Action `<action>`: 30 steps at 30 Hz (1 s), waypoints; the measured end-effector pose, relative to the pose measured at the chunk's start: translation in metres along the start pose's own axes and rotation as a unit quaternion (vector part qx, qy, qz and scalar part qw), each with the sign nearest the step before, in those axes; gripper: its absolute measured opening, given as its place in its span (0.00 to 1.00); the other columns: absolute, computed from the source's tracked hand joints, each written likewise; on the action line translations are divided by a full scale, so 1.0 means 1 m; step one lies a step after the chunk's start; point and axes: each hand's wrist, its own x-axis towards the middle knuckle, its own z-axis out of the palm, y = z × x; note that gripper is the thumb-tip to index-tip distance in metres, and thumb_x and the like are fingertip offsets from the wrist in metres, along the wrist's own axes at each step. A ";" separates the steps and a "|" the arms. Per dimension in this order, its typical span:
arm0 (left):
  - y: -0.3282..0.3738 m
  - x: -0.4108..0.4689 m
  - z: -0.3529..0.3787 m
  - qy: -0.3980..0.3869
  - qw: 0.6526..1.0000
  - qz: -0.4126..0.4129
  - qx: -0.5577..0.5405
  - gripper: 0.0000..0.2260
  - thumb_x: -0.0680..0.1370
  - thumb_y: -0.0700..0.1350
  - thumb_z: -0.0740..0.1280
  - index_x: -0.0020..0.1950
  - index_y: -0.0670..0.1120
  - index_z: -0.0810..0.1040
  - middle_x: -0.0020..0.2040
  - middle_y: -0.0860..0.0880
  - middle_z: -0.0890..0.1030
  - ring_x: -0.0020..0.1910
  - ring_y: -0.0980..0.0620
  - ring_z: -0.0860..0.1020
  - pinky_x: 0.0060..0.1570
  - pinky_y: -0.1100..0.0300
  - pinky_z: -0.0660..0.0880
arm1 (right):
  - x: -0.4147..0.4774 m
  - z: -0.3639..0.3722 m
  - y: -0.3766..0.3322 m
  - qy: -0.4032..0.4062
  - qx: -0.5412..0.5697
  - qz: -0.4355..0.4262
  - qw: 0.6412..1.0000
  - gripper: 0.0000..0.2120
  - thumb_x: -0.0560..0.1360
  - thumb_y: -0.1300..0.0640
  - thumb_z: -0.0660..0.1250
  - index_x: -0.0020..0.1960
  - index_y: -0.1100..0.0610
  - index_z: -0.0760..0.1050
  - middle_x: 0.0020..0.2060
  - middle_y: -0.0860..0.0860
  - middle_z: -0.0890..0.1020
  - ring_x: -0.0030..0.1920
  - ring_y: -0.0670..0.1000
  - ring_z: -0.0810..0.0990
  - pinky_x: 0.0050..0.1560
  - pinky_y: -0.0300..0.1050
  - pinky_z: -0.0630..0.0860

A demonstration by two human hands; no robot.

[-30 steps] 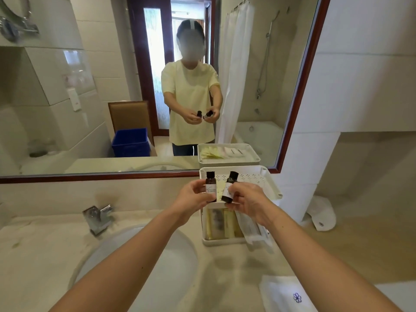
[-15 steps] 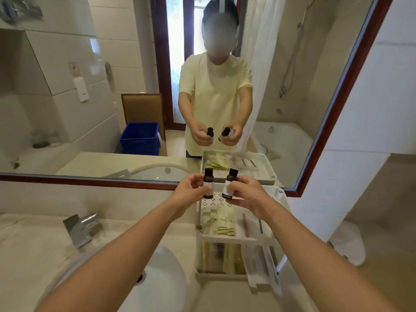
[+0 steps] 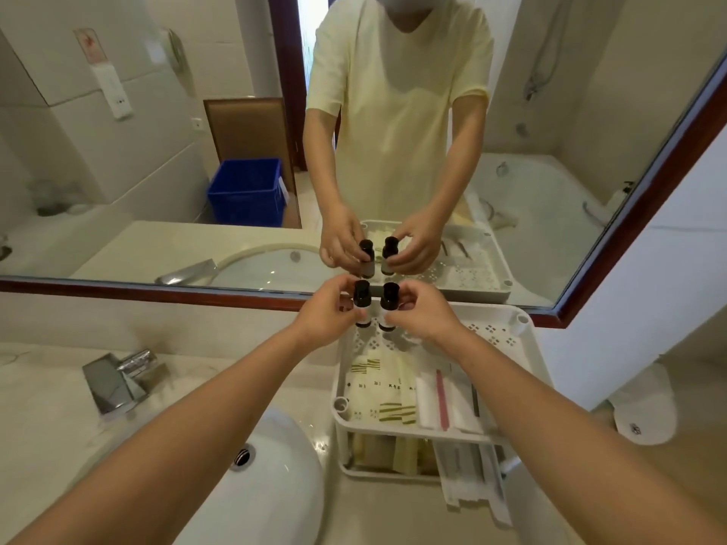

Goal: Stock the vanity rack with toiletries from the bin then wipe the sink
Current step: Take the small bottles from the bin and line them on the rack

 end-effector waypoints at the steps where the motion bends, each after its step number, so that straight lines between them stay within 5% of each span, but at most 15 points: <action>1: -0.003 0.002 0.001 -0.001 1.000 0.003 0.018 0.16 0.73 0.43 0.73 0.58 0.53 0.74 0.54 0.53 0.80 0.52 0.55 0.80 0.55 0.52 0.79 | 0.003 0.002 0.003 -0.001 -0.004 -0.007 1.000 0.17 0.67 0.68 0.74 0.51 0.56 0.76 0.43 0.49 0.82 0.44 0.49 0.81 0.49 0.45 0.79; 12: -0.005 0.013 0.003 0.015 0.971 0.086 0.224 0.16 0.74 0.48 0.72 0.60 0.53 0.77 0.52 0.55 0.80 0.49 0.56 0.75 0.51 0.58 0.70 | 0.013 0.009 0.016 0.028 -0.114 -0.010 0.993 0.14 0.65 0.59 0.73 0.48 0.49 0.75 0.40 0.45 0.82 0.43 0.47 0.82 0.50 0.52 0.81; 30: -0.010 0.015 0.011 0.046 0.976 0.067 0.202 0.19 0.74 0.44 0.71 0.65 0.49 0.75 0.56 0.49 0.80 0.54 0.51 0.77 0.55 0.51 0.77 | 0.012 0.018 0.014 0.079 -0.256 -0.075 0.961 0.18 0.69 0.51 0.71 0.58 0.49 0.75 0.51 0.46 0.79 0.48 0.49 0.79 0.44 0.50 0.79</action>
